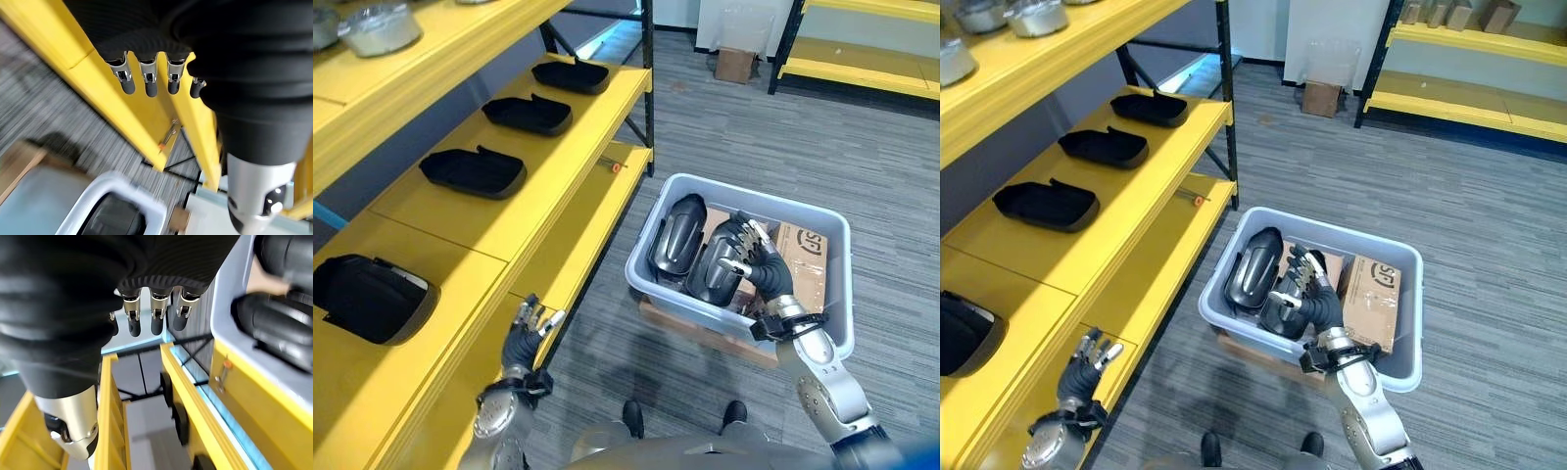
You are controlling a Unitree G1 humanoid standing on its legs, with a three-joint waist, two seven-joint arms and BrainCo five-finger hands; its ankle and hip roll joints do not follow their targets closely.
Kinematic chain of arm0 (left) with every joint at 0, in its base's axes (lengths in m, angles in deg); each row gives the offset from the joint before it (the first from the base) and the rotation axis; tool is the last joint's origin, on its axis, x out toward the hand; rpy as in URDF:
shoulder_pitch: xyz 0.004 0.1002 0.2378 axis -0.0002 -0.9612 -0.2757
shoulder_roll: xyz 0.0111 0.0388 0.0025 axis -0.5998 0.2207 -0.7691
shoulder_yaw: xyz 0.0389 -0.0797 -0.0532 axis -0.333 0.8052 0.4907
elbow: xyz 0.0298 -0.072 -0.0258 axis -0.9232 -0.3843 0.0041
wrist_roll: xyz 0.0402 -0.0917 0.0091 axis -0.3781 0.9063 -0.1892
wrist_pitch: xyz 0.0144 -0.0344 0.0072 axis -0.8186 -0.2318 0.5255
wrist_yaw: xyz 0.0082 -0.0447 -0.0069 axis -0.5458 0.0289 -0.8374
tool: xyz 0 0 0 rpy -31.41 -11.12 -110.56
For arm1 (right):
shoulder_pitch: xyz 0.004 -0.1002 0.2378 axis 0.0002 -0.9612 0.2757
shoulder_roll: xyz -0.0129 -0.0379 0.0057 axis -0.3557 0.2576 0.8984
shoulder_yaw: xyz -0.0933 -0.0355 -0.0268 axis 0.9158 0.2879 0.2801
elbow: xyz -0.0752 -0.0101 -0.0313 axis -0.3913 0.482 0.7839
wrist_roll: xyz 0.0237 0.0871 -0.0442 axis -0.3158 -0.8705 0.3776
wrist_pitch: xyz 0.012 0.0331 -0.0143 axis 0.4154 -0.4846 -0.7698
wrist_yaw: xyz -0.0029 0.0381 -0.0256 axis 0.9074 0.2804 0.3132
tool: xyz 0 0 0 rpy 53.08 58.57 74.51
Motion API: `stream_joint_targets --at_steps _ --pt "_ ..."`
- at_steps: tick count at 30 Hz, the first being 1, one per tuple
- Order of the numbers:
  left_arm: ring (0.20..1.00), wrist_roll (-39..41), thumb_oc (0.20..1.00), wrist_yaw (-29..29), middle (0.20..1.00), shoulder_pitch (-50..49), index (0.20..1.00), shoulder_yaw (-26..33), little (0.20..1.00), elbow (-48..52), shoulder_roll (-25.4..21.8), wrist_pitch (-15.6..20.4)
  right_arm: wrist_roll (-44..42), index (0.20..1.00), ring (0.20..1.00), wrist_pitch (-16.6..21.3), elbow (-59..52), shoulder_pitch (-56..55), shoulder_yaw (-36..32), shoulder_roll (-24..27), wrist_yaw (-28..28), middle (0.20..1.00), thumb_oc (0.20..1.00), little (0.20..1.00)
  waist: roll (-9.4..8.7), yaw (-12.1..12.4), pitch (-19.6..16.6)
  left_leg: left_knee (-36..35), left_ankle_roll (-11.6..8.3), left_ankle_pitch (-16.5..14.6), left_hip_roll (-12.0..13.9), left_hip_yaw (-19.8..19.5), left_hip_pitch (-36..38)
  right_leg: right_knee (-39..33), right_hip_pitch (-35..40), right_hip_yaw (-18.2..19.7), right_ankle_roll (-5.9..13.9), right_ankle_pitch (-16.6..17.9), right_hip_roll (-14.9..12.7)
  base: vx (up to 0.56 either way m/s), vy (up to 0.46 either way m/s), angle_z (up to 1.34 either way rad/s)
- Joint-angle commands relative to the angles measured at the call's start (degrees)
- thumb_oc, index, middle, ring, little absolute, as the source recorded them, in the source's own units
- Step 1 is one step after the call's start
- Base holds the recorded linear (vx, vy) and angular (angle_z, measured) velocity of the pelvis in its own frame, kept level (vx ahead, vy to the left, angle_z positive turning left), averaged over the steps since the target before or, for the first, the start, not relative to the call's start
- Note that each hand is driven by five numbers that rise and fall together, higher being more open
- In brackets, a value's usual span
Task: Move parts from the plastic box to the shelf.
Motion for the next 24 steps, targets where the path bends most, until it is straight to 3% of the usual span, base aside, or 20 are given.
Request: stream_joint_targets --at_steps 1,6,7,8,10,11,12,14,15,16,17,18,20,24 --pt "1.0 -1.4 1.0 0.7 1.0 2.4 1.0 0.4 1.0 2.4 -2.6 1.6 0.7 1.0 1.0 3.1 -5.4 1.3 -2.1 0.0 -0.5 1.0 1.0 1.0 -0.76 -0.3 -0.5 1.0 0.71 -4.0 0.0 -7.8 0.5 2.9 -1.6 -0.5 0.1 0.7 0.4 0.09 -0.172 -0.06" --pt "1.0 -1.8 1.0 0.9 1.0 4.1 1.0 -0.2 1.0 2.0 -2.6 1.3 -0.4 1.0 1.0 3.9 -5.9 0.1 -3.8 0.4 -1.2 1.0 1.0 1.0 -0.99 -1.7 -0.1 7.9 -1.8 -5.1 3.1 -7.3 -2.3 1.9 -0.3 -0.4 -1.87 -1.5 2.4 0.07 -0.169 0.02" --pt "1.0 -2.0 1.0 1.0 1.0 4.2 1.0 -0.1 1.0 2.1 -2.4 1.5 -0.7 1.0 1.0 4.3 -6.2 0.1 -4.1 0.7 -1.2 1.0 1.0 1.0 -1.07 -1.9 0.3 12.8 -2.5 -4.9 3.8 -7.3 -4.1 1.6 0.0 -0.1 -2.59 -2.0 3.1 0.02 -0.214 0.1" --pt "1.0 -1.6 1.0 1.2 1.0 3.7 1.0 0.1 1.0 2.1 -1.7 1.7 -1.1 1.0 1.0 4.5 -6.5 -0.4 -4.4 1.1 -1.0 1.0 1.0 1.0 -0.9 -1.9 1.6 23.5 -3.59 -3.4 4.6 -8.0 -8.7 0.9 1.0 0.6 -4.04 -2.9 4.2 0.0 -0.201 0.12" --pt "1.0 -1.2 1.0 0.9 1.0 3.7 1.0 0.1 1.0 1.8 -1.2 2.1 -1.6 1.0 1.0 4.8 -6.3 -0.3 -4.2 1.6 -0.9 1.0 1.0 1.0 -1.18 -0.8 3.6 33.6 -4.16 -0.1 2.0 -12.7 -13.5 0.6 1.1 1.6 -5.2 -3.3 4.5 -0.04 -0.075 0.04" --pt "1.0 -1.0 1.0 0.7 1.0 3.6 1.0 0.0 1.0 2.0 -0.9 2.0 -1.6 1.0 1.0 4.7 -6.3 -0.1 -4.1 1.7 -1.0 1.0 1.0 1.0 -1.36 -0.5 4.1 33.9 -4.01 -0.2 1.1 -14.7 -14.8 0.4 0.9 2.3 -5.11 -3.4 4.4 0.0 0.042 -0.21" --pt "1.0 -0.9 1.0 0.7 1.0 3.3 1.0 0.3 1.0 2.1 -0.8 2.0 -1.5 1.0 1.0 4.9 -6.2 -0.2 -4.3 1.8 -1.1 1.0 1.0 1.0 -1.43 -0.5 4.1 29.8 -3.63 -0.9 2.4 -15.3 -15.1 0.1 0.8 2.9 -4.72 -3.5 4.5 0.1 0.091 -0.52" --pt "1.0 -0.4 1.0 1.0 1.0 2.4 1.0 0.9 1.0 2.7 -0.7 1.9 -1.8 1.0 1.0 4.9 -6.3 -0.8 -5.2 1.8 -1.4 1.0 1.0 1.0 -1.93 -0.5 3.5 16.9 -3.5 -0.1 7.6 -14.9 -13.1 -0.4 0.9 4.2 -3.33 -3.8 3.7 0.18 0.173 -0.85" --pt "1.0 -0.5 1.0 0.9 1.0 2.2 1.0 0.8 1.0 2.6 -0.8 2.0 -1.8 1.0 1.0 5.1 -6.1 -0.8 -5.4 1.9 -1.7 1.0 1.0 1.0 -1.63 -0.3 3.5 9.9 -3.88 3.3 10.7 -15.6 -12.7 -0.5 0.9 5.0 -2.79 -3.9 3.6 0.3 0.474 -0.82" --pt "1.0 -1.5 1.0 1.0 1.0 2.4 1.0 0.0 1.0 2.0 -0.7 2.3 -1.2 1.0 1.0 5.5 -6.0 -1.2 -6.2 2.6 -2.3 1.0 1.0 1.0 0.41 0.1 3.2 2.1 -6.97 9.6 13.2 -20.3 -14.2 -2.2 2.4 7.6 -1.26 -4.2 2.5 0.29 0.55 -0.55" --pt "1.0 -1.5 1.0 1.7 1.0 2.6 1.0 -0.5 1.0 1.0 -0.1 2.7 -1.1 1.0 1.0 5.1 -5.6 -1.9 -5.9 2.1 -1.3 1.0 1.0 1.0 1.28 -0.2 2.6 1.9 -6.96 7.6 12.9 -18.7 -12.3 -2.4 2.9 8.6 -0.64 -4.1 2.1 0.29 0.591 -0.28" --pt "1.0 -1.6 1.0 2.0 1.0 2.6 1.0 -0.6 1.0 0.5 0.1 2.7 -0.4 1.0 1.0 4.8 -5.4 -2.5 -5.6 1.6 -1.0 1.0 1.0 1.0 1.78 -0.4 1.8 0.7 -7.71 7.7 12.7 -17.5 -11.2 -2.9 2.9 9.0 -0.61 -3.5 1.8 0.21 0.419 -0.49" --pt "1.0 -1.5 1.0 2.0 1.0 4.0 1.0 -1.0 1.0 0.7 -0.9 2.9 -0.6 1.0 1.0 4.3 -4.8 -1.9 -4.4 0.4 -0.9 1.0 1.0 1.0 1.24 -0.2 1.4 3.5 -6.3 4.8 10.3 -15.6 -10.7 -2.3 2.7 9.5 1.2 -1.5 -1.9 0.22 0.414 -0.88" --pt "1.0 -2.3 1.0 2.2 1.0 4.4 1.0 0.7 1.0 2.2 -3.3 3.7 -0.6 1.0 1.0 3.0 -4.3 -1.2 -1.8 -1.2 0.9 1.0 1.0 1.0 -0.39 0.6 1.9 3.9 -3.61 1.1 6.9 -9.9 -8.5 -1.6 0.1 12.1 3.99 1.8 -6.1 0.07 0.264 -0.65"
